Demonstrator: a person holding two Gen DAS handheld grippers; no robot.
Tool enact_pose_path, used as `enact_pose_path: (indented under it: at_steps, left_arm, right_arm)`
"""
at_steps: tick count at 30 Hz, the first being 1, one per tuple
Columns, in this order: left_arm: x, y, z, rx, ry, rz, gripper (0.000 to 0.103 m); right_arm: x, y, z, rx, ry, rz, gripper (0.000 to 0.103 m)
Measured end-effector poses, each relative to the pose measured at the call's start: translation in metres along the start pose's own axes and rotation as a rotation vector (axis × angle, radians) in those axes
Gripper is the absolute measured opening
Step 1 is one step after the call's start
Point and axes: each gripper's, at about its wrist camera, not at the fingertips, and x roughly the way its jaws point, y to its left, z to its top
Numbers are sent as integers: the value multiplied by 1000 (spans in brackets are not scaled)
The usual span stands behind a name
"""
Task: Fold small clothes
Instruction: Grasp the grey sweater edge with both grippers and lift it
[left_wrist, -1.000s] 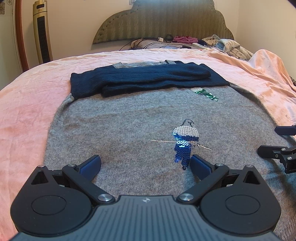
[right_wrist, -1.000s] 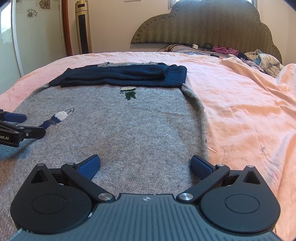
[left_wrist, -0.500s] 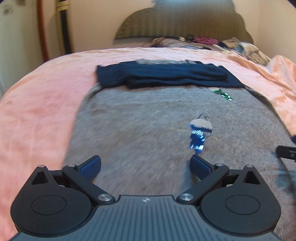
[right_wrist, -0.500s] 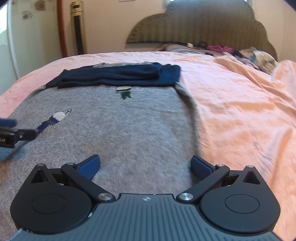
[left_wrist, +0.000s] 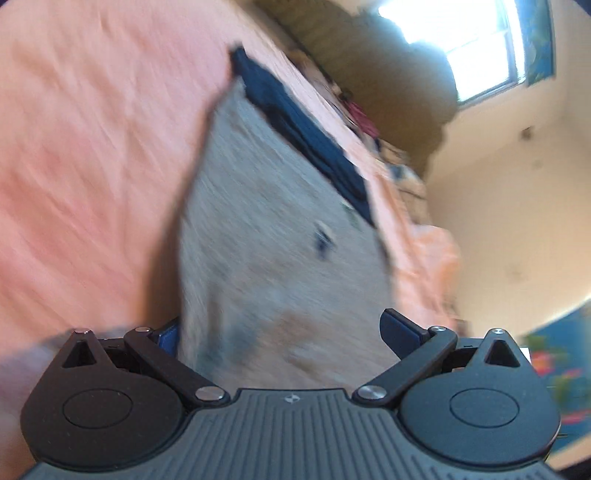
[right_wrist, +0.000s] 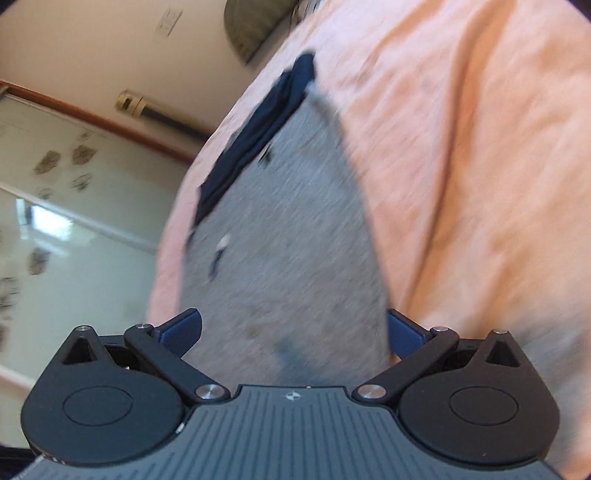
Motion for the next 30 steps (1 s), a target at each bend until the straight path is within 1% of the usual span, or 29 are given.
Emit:
enact_pose_path:
  at_steps: [1, 2, 4, 6, 7, 9, 11, 12, 13, 14, 15, 16, 18, 19, 20, 21, 22, 23, 26, 28, 30]
  left_arm:
    - [3, 2, -2, -24, 35, -58, 103]
    - [4, 3, -4, -31, 51, -85, 103]
    - [4, 4, -7, -44, 69, -110, 103]
    - [1, 9, -7, -91, 72, -148, 103]
    - [-1, 12, -6, -118, 68, -157, 103]
    - [-5, 16, -3, -144, 67, -149, 103]
    - [-6, 16, -2, -153, 71, -141, 103]
    - [-5, 15, -2, -145, 84, -120, 103]
    - [-3, 12, -2, -129, 100, -84, 98]
    - [-2, 10, -2, -103, 123, -29, 87]
    - [2, 7, -4, -80, 154, 16, 79]
    - [4, 4, -6, -60, 176, 42, 70]
    - [3, 2, -8, -51, 192, 46, 69]
    - [3, 1, -10, -47, 191, 59, 62]
    - [4, 1, -11, -39, 193, 83, 41]
    - [5, 2, -12, -26, 204, 116, 23]
    - [8, 2, -14, -7, 221, 156, 4]
    - [9, 1, -16, 10, 218, 173, 4]
    - [5, -12, -15, 75, 196, 179, 4]
    - [-4, -24, -6, 107, 149, 131, 4]
    - [-12, -38, 10, 141, 94, 68, 4]
  right_arm:
    - [5, 3, -3, -21, 34, -7, 103]
    - [7, 7, -4, -42, 41, -18, 103]
    - [6, 9, -5, -30, 44, -21, 103]
    - [5, 8, -4, -15, 37, -15, 103]
    - [4, 8, -5, -13, 34, -13, 103]
    - [4, 9, -6, -22, 33, -16, 103]
    - [3, 9, -6, -24, 32, -17, 103]
    - [4, 9, -4, -21, 32, -15, 103]
    - [3, 9, -4, -17, 28, -16, 103]
    - [3, 9, -4, -16, 22, -25, 98]
    - [-2, 6, -5, -19, 18, -40, 91]
    - [-3, 6, -5, -26, 16, -56, 88]
    - [-5, 6, -7, -31, 11, -77, 78]
    - [-6, 6, -9, -32, 3, -93, 74]
    - [-6, 6, -10, -40, 3, -120, 56]
    - [-4, 6, -11, -53, 19, -161, 28]
    - [-2, 5, -12, -54, 33, -188, 13]
    - [-1, 0, -13, -37, 42, -184, 12]
    - [-7, -3, -14, -10, 13, -134, 12]
    - [-15, 5, -8, -3, -29, -48, 12]
    - [-22, 20, 7, -35, -72, 1, 12]
